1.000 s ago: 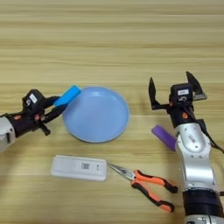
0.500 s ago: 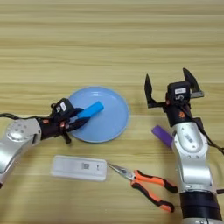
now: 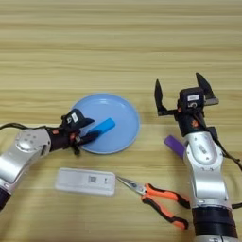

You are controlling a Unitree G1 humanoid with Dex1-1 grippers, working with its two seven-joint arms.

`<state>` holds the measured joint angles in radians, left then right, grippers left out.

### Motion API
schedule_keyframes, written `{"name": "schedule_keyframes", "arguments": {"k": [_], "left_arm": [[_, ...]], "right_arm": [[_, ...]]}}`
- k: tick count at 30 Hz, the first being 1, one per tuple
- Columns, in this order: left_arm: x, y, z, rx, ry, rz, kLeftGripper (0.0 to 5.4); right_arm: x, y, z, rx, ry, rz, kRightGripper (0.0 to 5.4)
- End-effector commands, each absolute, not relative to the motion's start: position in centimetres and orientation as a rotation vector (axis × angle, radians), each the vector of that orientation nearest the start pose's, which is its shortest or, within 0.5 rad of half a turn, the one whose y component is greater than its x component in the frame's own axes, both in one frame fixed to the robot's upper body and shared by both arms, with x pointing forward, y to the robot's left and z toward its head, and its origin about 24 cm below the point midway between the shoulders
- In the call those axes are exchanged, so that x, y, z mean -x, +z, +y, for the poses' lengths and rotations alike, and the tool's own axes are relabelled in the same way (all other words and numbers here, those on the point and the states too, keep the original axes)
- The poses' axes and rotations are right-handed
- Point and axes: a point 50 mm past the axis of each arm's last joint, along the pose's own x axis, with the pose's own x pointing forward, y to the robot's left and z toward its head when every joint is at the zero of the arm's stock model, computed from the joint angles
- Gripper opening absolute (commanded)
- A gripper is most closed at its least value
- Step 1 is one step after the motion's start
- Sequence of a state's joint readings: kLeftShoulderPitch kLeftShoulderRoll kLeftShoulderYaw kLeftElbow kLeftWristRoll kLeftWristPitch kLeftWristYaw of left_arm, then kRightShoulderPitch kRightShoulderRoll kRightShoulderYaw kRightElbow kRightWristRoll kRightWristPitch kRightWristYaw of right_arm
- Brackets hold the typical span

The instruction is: Move the objects on the table

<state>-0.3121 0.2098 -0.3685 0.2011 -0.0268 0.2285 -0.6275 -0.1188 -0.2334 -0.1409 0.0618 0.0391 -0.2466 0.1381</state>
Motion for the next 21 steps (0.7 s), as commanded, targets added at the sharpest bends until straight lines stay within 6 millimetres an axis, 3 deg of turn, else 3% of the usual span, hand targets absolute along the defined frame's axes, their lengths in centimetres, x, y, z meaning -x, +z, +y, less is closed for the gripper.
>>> {"name": "schedule_keyframes", "arguments": {"k": [1, 6, 14, 21], "left_arm": [[-28.2, 4.3, 7.4, -0.292, -0.971, 0.221, 2.67], [-29.3, 5.4, 7.5, -0.298, -0.948, 0.188, 3.21], [-32.1, 9.3, 6.5, -0.276, -0.900, 0.065, 4.32], [-33.7, 8.8, 5.5, -0.250, -0.841, 0.068, 5.01]], "right_arm": [[-27.1, 9.2, -21.0, 0.213, 0.031, -0.294, 5.40], [-27.1, 9.2, -21.0, 0.211, 0.029, -0.294, 5.40], [-27.2, 9.2, -20.9, 0.204, 0.027, -0.295, 5.40], [-27.1, 9.1, -20.7, 0.198, 0.027, -0.294, 5.40]]}}
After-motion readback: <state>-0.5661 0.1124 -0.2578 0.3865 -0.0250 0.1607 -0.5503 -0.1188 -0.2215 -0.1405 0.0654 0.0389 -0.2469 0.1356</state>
